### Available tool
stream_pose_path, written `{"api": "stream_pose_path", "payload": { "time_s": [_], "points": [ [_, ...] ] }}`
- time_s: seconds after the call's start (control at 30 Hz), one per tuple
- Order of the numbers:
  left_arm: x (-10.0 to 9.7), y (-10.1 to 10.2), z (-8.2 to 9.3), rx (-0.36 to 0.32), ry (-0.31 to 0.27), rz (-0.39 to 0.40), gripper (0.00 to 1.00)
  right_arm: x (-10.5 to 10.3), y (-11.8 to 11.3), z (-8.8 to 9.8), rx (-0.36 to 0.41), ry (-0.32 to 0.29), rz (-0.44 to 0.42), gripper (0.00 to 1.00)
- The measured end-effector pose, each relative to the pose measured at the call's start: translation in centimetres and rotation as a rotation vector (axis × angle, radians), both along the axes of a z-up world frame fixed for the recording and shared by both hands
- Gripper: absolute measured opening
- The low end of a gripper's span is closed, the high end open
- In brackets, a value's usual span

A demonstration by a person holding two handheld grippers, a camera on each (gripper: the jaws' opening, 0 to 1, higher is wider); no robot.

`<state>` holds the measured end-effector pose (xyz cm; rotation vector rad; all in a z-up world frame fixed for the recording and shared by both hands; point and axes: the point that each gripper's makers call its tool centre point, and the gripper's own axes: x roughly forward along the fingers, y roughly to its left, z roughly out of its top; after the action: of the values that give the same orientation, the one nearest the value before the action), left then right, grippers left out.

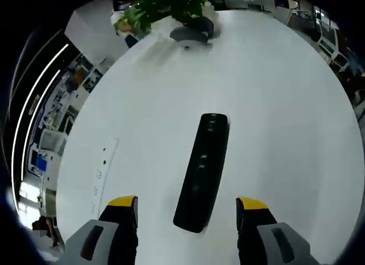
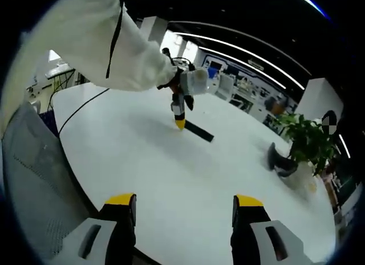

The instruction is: Press the specified remote control buttons in sequence, fully releasing each button before pressing the next.

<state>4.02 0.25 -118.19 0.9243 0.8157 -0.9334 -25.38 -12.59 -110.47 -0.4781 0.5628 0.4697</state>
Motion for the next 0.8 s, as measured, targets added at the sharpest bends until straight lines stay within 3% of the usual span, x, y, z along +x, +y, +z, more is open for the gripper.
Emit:
{"api": "stream_pose_path", "payload": {
  "time_s": [0.13,0.27,0.4,0.47,0.63,0.8],
  "points": [
    [0.4,-0.2,0.0,-0.012,0.012,0.013,0.69,0.0,0.0,-0.1,-0.001,0.006,0.0,0.66],
    [0.2,-0.3,-0.4,-0.024,0.083,-0.016,0.67,-0.1,0.0,-0.2,-0.003,0.011,0.002,0.66],
    [0.5,-0.5,-0.5,-0.005,0.093,-0.057,0.71,-0.1,0.0,-0.3,-0.006,0.017,0.003,0.66],
    [0.3,-0.6,-0.7,0.001,0.129,-0.071,0.69,-0.1,0.0,-0.4,-0.011,0.018,0.002,0.66],
    [0.4,-0.2,-1.4,-0.023,0.261,-0.011,0.68,-0.2,0.0,-0.6,-0.016,0.027,0.008,0.66],
    [0.2,-0.4,-1.6,-0.007,0.312,-0.033,0.65,-0.2,0.0,-0.7,-0.021,0.034,0.009,0.66]
  ]
}}
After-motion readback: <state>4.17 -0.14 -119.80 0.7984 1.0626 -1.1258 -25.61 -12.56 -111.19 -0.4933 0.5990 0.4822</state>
